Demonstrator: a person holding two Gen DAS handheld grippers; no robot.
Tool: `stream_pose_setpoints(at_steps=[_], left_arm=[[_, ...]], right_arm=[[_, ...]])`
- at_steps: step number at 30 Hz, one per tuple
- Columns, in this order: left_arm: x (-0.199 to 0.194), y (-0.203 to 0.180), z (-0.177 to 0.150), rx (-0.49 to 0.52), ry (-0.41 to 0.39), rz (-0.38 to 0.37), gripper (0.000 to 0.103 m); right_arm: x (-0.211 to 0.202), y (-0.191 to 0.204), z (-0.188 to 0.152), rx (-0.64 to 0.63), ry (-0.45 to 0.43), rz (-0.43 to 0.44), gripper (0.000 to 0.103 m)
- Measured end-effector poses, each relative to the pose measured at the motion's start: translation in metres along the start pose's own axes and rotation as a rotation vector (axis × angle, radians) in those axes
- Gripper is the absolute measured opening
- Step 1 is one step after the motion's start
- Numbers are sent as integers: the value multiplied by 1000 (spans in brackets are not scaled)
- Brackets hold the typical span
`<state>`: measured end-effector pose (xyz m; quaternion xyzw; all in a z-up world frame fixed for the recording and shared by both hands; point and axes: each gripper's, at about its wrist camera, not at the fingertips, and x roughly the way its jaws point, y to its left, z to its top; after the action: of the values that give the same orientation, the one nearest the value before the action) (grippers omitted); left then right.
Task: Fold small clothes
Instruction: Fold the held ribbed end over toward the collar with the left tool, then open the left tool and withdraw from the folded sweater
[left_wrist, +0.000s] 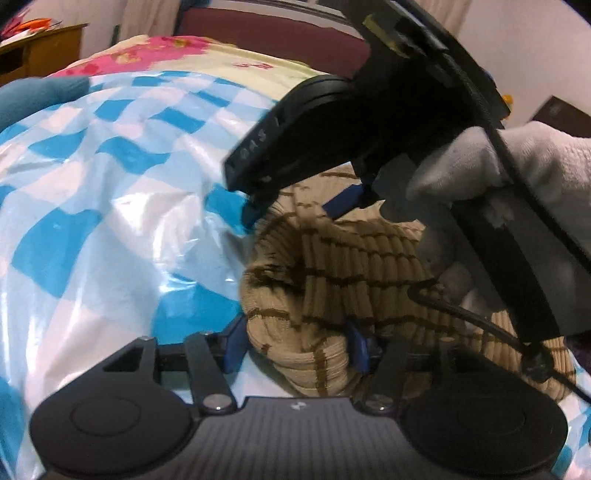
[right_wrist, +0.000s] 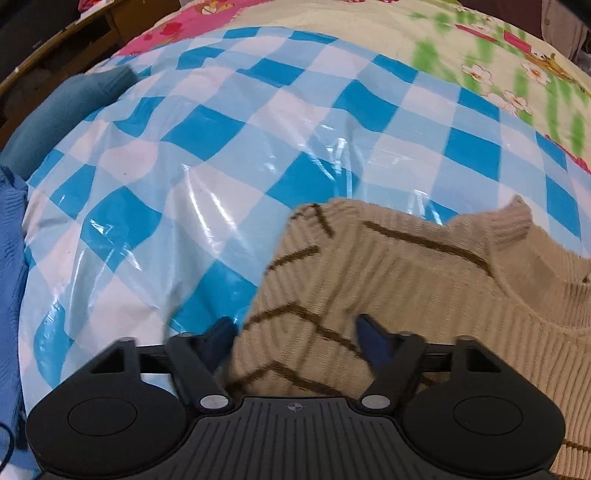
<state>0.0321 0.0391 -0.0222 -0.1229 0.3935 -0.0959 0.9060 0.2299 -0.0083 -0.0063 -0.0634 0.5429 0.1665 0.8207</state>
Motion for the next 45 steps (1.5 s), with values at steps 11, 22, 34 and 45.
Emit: stream_pose_setpoints(at_steps=[11,22,34,45], left_arm=[[-28,-67,38,72,-59,-219,22],[9,-207,18,294,41,-472,21],[36,-251,1,399,121,-503,21],[-7,-231,-10,446,195,-587,36]], right_arm=[[-87,-98,-25,240,-177,273,16],[-160,-253,-128,552,-351,252,16],[-147,-314,-198,771,-379,276,14],[-193,-292,-231,703,-388,193,19]])
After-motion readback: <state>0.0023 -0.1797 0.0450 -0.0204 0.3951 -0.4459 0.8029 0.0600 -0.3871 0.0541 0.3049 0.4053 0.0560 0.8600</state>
